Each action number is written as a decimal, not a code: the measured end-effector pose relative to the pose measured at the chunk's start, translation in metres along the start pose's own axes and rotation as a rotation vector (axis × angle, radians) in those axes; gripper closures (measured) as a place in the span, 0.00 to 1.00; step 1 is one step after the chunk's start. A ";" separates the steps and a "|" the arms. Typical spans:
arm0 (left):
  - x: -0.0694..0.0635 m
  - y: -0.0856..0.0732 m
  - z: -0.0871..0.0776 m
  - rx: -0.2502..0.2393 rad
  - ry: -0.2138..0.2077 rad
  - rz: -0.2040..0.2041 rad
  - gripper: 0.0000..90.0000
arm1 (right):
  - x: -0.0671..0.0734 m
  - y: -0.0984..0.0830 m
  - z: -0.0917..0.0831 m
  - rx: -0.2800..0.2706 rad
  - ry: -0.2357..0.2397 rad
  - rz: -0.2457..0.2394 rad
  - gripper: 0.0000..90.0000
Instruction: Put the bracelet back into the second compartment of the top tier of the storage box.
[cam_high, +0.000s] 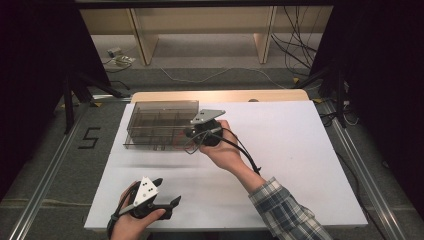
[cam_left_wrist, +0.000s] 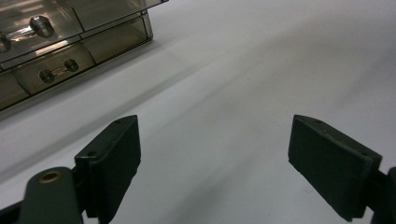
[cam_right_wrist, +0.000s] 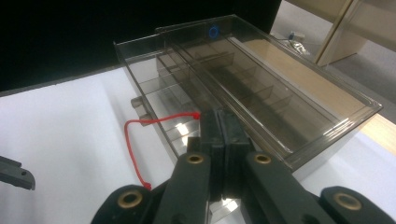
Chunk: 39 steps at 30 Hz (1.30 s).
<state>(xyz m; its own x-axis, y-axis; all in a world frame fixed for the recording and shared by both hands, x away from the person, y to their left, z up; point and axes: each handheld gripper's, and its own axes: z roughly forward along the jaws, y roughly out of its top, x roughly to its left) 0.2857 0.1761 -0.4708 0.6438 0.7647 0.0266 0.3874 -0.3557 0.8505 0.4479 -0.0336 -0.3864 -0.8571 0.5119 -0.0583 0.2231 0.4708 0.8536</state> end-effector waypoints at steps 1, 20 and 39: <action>0.000 0.000 0.000 0.000 0.000 0.000 0.19 | 0.000 0.000 0.000 0.001 0.001 0.002 1.00; 0.000 0.000 0.000 0.000 -0.001 -0.001 0.19 | 0.000 0.005 0.009 0.006 0.001 0.003 1.00; 0.000 0.000 0.000 0.000 -0.004 0.001 0.19 | 0.000 0.010 0.021 0.015 0.000 0.005 1.00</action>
<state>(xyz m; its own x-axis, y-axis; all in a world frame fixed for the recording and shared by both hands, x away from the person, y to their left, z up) 0.2859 0.1759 -0.4708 0.6467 0.7623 0.0258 0.3867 -0.3568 0.8504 0.4601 -0.0138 -0.3893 -0.8560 0.5141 -0.0544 0.2342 0.4794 0.8458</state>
